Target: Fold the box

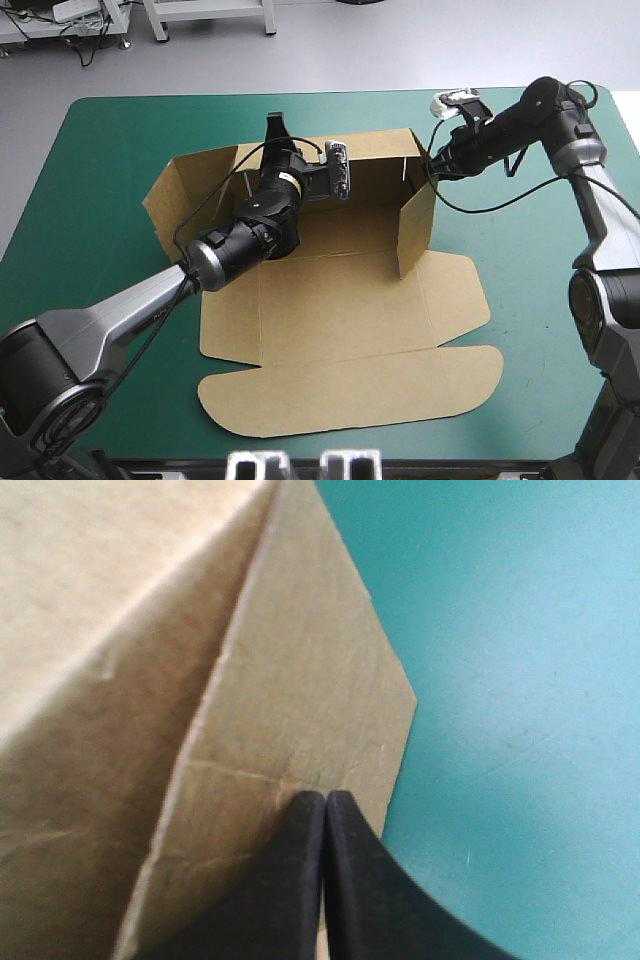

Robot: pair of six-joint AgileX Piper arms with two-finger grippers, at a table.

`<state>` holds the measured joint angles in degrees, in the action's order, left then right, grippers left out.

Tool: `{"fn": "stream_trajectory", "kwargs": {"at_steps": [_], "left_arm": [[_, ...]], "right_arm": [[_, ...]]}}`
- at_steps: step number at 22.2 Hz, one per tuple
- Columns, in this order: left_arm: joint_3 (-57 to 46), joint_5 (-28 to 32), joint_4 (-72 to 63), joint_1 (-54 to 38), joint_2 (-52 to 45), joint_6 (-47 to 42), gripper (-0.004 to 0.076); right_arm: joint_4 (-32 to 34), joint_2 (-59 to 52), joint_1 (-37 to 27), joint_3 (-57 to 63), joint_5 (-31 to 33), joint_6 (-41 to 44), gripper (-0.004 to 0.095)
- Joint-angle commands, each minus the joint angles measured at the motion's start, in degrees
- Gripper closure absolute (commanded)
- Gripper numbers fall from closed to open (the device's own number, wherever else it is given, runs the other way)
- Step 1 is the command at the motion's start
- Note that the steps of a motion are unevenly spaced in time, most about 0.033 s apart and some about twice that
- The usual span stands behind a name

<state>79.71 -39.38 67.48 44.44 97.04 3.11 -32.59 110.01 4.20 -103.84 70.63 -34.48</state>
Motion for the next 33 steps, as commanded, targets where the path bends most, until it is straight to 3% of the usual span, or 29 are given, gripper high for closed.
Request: {"fn": "stream_trajectory", "kwargs": {"at_steps": [1,4,10,12,16,22,24,25,26,27,29,33], "left_arm": [[1.67,-0.31,2.09,0.43,-2.4,-0.66,0.0733],[1.67,-1.14,1.97,0.43,-2.4,-0.66,0.0733],[1.67,-1.14,2.08,0.43,-2.4,-0.66,0.0733],[1.67,-1.14,2.2,0.43,-2.27,-0.66,0.0733],[1.67,-1.04,2.27,0.43,-1.89,-0.52,0.0733],[1.67,-2.04,2.27,0.43,-1.89,-0.52,0.0733],[1.67,-3.0,2.17,0.43,-1.89,-0.12,0.0733],[1.67,-3.72,2.17,0.43,-1.89,-0.02,0.0732],[1.67,-3.85,2.17,0.43,-1.89,0.2,0.0732],[1.67,-3.85,1.6,0.43,-1.89,0.83,0.0732],[1.67,-3.85,-0.88,0.43,-1.89,2.28,0.0732],[1.67,-3.45,-4.8,0.43,-1.89,4.21,0.0732]], "right_arm": [[-3.21,-4.21,0.0,-1.15,0.86,-3.04,0.0924],[-8.85,-6.35,0.0,4.5,-3.92,-9.22,0.0919],[-12.44,-18.0,0.0,27.62,-29.66,-20.18,0.0919],[-17.05,-20.7,0.0,34.28,-33.86,-27.07,0.092],[-24.58,-21.2,0.0,38.58,-32.72,-36.52,0.0923],[-23.15,-21.28,-0.11,37.74,-31.35,-38.15,0.0877],[-22.25,-21.28,-0.11,36.46,-27.97,-40.4,0.0696],[-21.05,-21.28,-0.11,35.25,-25.25,-40.41,0.0502],[-20.84,-21.28,-0.11,34.71,-24.06,-40.41,0.0422],[-20.74,-21.28,-0.11,33.39,-19.42,-40.41,0.0269],[-20.93,-21.28,-0.11,32.55,-16.87,-40.41,0.0231],[-23.52,-20.5,-0.11,32.45,-20.64,-42.04,0.0231]]}}
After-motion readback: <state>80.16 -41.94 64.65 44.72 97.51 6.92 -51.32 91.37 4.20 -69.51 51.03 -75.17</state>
